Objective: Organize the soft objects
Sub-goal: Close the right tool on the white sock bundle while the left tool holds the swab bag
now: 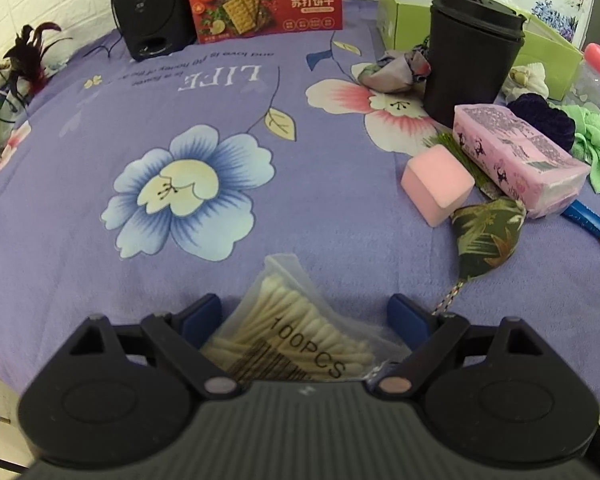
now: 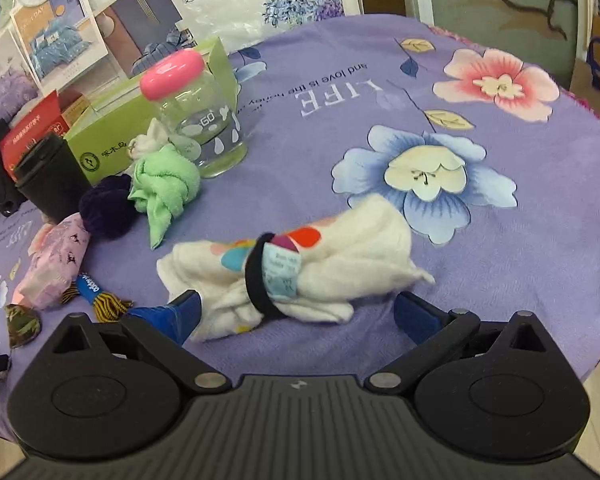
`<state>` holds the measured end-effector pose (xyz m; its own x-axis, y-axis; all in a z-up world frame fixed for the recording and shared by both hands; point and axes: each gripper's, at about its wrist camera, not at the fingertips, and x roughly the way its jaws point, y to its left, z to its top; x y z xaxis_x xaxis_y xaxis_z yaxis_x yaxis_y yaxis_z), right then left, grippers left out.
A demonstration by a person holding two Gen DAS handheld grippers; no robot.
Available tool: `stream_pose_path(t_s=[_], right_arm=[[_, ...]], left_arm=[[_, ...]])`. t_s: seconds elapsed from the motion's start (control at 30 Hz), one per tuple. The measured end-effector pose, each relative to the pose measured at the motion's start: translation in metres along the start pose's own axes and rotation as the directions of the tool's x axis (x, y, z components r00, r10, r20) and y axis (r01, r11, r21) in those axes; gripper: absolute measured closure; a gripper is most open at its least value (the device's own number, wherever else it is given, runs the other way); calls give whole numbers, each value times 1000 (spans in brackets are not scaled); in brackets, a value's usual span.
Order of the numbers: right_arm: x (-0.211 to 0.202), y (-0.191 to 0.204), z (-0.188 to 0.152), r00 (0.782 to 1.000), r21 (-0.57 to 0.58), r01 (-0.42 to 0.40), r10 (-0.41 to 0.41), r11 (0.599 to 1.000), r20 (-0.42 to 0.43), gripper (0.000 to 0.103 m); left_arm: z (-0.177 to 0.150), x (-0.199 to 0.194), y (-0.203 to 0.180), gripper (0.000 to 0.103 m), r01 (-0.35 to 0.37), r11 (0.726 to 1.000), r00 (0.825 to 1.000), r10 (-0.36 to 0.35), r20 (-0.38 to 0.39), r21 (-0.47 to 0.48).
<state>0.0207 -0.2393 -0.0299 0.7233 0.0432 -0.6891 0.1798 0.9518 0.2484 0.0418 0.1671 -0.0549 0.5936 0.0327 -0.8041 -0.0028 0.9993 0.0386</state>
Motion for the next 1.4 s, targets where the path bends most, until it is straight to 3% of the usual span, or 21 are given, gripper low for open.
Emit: stream_pose_path(t_s=[0.1, 0.23, 0.4, 0.53, 0.7, 0.93, 1.07, 1.17, 1.2, 1.3, 1.33, 1.4], right_arm=[[21, 6, 27, 995, -7, -94, 94, 996, 20, 13], [59, 16, 65, 987, -2, -160, 160, 987, -13, 13], [42, 23, 47, 1000, -32, -5, 5, 999, -3, 13], [57, 38, 43, 999, -37, 10, -11, 999, -35, 13], [76, 62, 29, 985, -190, 168, -171, 967, 3, 12], [73, 61, 29, 979, -168, 200, -202, 965, 4, 12], [70, 58, 22, 983, -187, 183, -176, 965, 56, 14], [63, 56, 14, 985, -207, 160, -145, 965, 89, 20], [61, 55, 12, 985, -213, 157, -138, 964, 100, 25], [53, 54, 10, 982, -225, 148, -116, 963, 150, 79], [52, 51, 12, 984, -208, 128, -98, 970, 149, 83], [50, 44, 15, 986, -183, 104, -76, 978, 151, 84]], left_arm=[[0, 1, 0, 13, -3, 1000, 1000, 3, 4, -6], [2, 1, -1, 13, -10, 1000, 1000, 10, 3, -14], [2, 1, -1, 13, -8, 1000, 1000, 8, 2, -15], [3, 2, 1, 13, 5, 1000, 1000, -5, 1, 1], [1, 3, 5, 13, 23, 1000, 1000, -23, 9, 1], [-1, 2, 11, 13, 54, 998, 998, -55, 17, 36], [-4, -1, 16, 15, 63, 998, 998, -63, 14, 24], [-9, -8, 24, 31, 56, 998, 998, -56, 21, -7], [-10, -11, 26, 43, 56, 998, 998, -56, 23, -17], [-5, -14, 37, 69, 61, 996, 998, -60, 18, -71], [-1, -13, 42, 78, 65, 994, 998, -64, 16, -92], [8, -13, 48, 85, 72, 989, 997, -69, 29, -126]])
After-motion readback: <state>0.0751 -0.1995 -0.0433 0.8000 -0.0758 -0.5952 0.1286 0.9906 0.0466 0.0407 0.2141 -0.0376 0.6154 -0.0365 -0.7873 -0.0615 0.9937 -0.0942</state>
